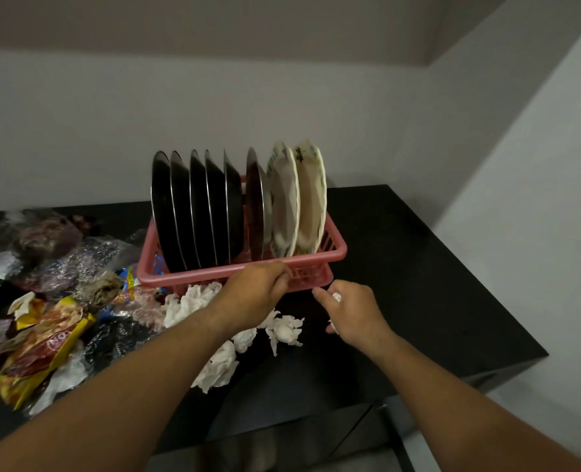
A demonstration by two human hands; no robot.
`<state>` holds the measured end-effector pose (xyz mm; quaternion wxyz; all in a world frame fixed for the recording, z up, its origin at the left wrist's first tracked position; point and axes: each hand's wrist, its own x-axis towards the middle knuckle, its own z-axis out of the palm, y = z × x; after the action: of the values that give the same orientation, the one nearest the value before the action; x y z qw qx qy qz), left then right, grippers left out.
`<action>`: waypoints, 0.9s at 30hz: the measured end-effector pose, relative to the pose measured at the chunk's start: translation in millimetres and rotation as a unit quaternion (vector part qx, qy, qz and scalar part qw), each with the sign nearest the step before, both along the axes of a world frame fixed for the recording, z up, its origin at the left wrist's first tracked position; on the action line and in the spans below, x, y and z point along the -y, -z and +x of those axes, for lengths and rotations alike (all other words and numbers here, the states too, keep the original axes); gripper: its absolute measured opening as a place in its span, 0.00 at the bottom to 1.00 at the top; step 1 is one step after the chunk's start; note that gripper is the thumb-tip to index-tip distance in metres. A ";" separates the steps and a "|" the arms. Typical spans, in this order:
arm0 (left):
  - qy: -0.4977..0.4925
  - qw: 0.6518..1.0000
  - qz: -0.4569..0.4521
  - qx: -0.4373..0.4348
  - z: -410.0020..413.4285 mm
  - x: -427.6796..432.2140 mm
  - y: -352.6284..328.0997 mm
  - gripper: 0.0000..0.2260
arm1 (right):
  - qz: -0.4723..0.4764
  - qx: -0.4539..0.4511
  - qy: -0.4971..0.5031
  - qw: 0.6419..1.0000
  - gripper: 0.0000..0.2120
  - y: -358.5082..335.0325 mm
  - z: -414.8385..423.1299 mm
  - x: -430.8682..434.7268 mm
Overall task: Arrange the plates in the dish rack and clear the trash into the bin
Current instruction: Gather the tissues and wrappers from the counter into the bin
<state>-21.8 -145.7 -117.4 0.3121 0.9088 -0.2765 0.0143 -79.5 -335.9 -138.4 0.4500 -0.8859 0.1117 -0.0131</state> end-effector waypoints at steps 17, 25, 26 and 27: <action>-0.078 0.996 0.028 0.041 -23.0 -44.7 -6.9 0.25 | -0.254 -0.128 -0.130 0.950 0.06 20.7 -14.0 -56.2; 0.030 0.997 -0.007 -0.074 -24.6 -51.4 -6.1 0.12 | -0.245 -0.119 -0.116 0.955 0.24 22.2 -25.8 -56.7; 0.032 0.997 0.005 -0.072 -24.6 -51.5 -6.0 0.15 | -0.267 -0.121 -0.127 0.948 0.22 25.5 -28.5 -58.8; 0.032 0.997 0.009 -0.067 -24.5 -51.3 -5.5 0.16 | -0.280 -0.124 -0.133 0.943 0.19 28.9 -30.9 -60.8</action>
<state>-46.3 -94.5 -111.9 0.3221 0.9012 -0.2839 -0.0589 -110.5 -275.1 -167.4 0.1643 -0.9775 0.0398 0.1258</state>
